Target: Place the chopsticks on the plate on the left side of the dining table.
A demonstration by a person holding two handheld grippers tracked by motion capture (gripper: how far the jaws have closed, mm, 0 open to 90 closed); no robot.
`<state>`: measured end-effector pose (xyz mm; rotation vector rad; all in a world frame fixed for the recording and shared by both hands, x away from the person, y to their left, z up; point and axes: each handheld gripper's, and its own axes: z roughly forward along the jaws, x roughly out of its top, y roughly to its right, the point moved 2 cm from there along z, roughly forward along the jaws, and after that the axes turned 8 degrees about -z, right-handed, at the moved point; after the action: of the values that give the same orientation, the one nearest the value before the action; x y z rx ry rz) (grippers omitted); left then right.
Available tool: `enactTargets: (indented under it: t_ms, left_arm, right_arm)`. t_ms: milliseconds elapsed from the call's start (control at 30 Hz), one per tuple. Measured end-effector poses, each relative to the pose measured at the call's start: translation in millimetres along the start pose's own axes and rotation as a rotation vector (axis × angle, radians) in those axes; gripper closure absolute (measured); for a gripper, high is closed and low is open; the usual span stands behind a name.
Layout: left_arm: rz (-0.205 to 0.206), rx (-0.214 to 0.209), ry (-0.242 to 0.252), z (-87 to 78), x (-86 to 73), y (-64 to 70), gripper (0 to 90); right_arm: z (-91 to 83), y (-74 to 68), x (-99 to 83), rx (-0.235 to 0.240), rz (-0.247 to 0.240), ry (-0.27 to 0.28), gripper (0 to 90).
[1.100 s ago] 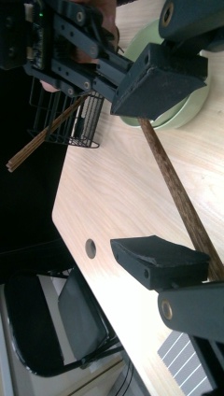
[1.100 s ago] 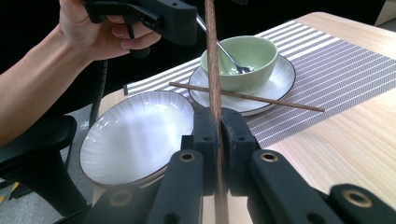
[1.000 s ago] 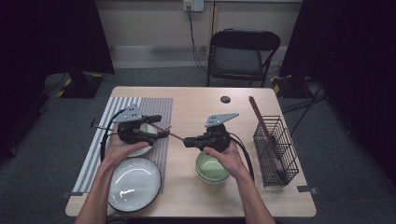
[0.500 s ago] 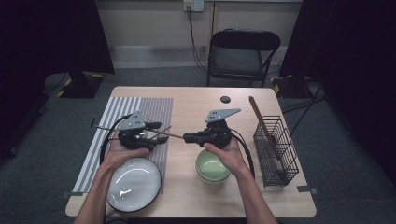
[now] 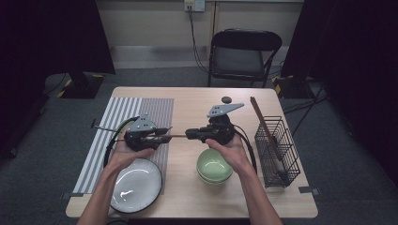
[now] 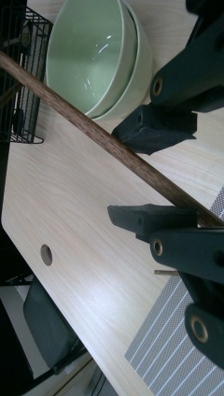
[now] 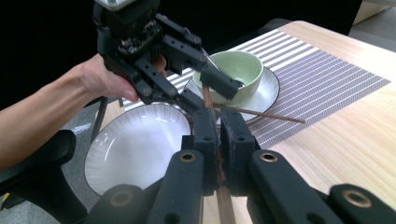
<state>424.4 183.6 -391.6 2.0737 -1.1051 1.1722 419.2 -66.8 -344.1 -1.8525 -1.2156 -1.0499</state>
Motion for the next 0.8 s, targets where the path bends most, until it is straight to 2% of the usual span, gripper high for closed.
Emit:
enactTargets:
  t_ms: [67, 233, 300, 367, 400, 567, 633, 667, 700, 733, 800]
  left_arm:
    - [-0.015, -0.007, 0.010, 0.3, 0.1, 0.2, 64.1]
    - [-0.010, -0.029, 0.008, 0.6, 0.2, 3.6, 68.7]
    - [-0.010, -0.056, 0.009, 2.3, -0.2, 6.4, 71.1]
    - [-0.004, -0.067, 0.012, 3.3, 0.1, 8.7, 73.6]
    - [-0.003, -0.070, 0.016, 3.5, 0.5, 10.2, 74.8]
    - [0.031, -0.101, 0.019, 3.6, 3.9, 18.8, 80.7]
    - [0.029, -0.126, 0.027, 2.7, 5.7, 22.4, 83.4]
    - [0.025, -0.123, 0.037, 2.2, 6.5, 23.7, 84.3]
    - [0.017, -0.137, 0.044, 1.4, 7.4, 24.9, 84.5]
    - [0.017, -0.143, 0.048, 1.0, 7.8, 24.8, 84.5]
    - [0.003, -0.146, 0.060, -0.2, 8.4, 24.6, 84.5]
  right_arm:
    - [-1.2, -1.2, 4.8, -0.010, -0.008, -0.005, 86.3]
    - [-3.6, -4.1, 15.8, -0.014, -0.030, 0.000, 86.5]
    - [-4.7, -3.2, 20.4, -0.009, -0.032, 0.011, 86.6]
    - [-6.0, -2.6, 25.8, -0.003, -0.039, 0.027, 86.5]
    - [-6.8, -2.0, 29.0, -0.027, -0.043, 0.031, 86.4]
    - [-8.9, 4.9, 39.2, -0.051, -0.045, 0.059, 85.1]
    - [-9.8, 7.6, 43.0, -0.061, -0.062, 0.071, 80.1]
    - [-10.2, 8.5, 45.3, -0.094, -0.069, 0.062, 77.8]
    - [-10.5, 9.2, 46.4, -0.100, -0.072, 0.065, 77.2]
    - [-10.7, 9.9, 47.8, -0.087, -0.071, 0.079, 75.9]
    - [-9.7, 11.2, 49.0, -0.096, -0.065, 0.092, 71.6]
